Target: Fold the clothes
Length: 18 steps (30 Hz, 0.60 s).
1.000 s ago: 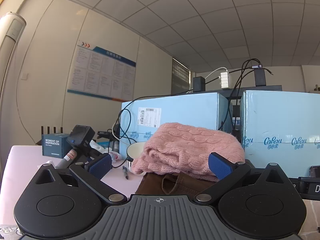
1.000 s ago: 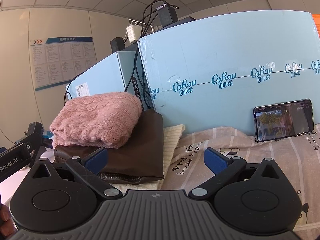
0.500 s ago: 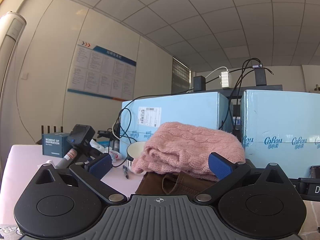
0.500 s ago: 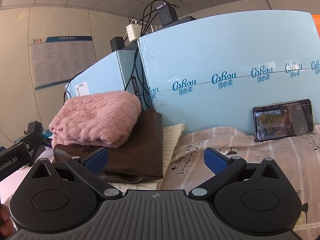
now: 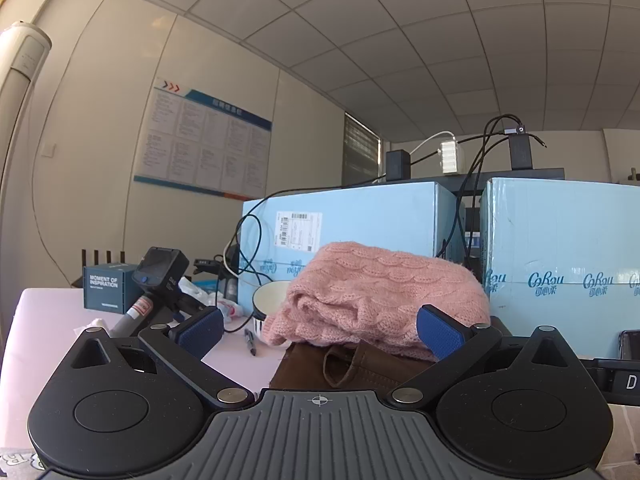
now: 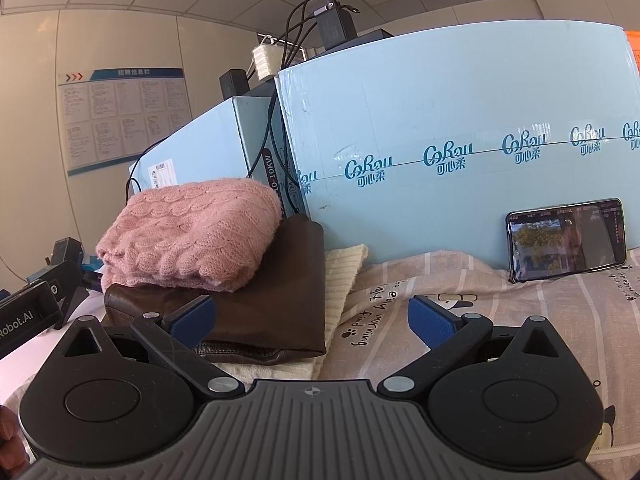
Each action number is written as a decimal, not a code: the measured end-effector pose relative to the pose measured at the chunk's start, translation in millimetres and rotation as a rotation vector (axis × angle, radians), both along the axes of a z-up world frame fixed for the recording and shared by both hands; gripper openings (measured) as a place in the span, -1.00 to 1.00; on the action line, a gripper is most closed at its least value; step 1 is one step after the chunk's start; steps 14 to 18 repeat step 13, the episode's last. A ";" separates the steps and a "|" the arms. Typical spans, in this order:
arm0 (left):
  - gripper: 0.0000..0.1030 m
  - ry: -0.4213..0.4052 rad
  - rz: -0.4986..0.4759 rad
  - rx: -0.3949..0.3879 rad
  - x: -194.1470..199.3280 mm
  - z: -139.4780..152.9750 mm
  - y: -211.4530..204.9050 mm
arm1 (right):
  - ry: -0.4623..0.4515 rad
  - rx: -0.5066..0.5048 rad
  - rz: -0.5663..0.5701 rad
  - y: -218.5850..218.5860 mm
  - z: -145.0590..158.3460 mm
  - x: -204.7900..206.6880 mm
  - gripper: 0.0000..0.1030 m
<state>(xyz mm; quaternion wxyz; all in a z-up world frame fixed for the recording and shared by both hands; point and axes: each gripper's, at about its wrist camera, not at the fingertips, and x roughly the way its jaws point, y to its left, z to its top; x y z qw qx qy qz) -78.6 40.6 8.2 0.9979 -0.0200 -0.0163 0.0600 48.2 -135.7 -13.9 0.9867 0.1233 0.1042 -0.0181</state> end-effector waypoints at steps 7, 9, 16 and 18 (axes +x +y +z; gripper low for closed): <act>1.00 0.000 -0.001 0.001 0.5 0.0 0.3 | 0.001 -0.001 0.001 -0.4 -0.1 -0.2 1.00; 1.00 0.000 -0.001 0.001 0.6 0.0 0.5 | 0.001 -0.001 0.001 -0.4 -0.2 -0.1 1.00; 1.00 0.001 -0.001 0.001 0.9 0.1 0.7 | 0.002 -0.001 0.001 -0.4 -0.5 -0.2 1.00; 1.00 0.001 -0.001 0.001 0.9 0.1 0.7 | 0.002 -0.001 0.001 -0.4 -0.5 -0.2 1.00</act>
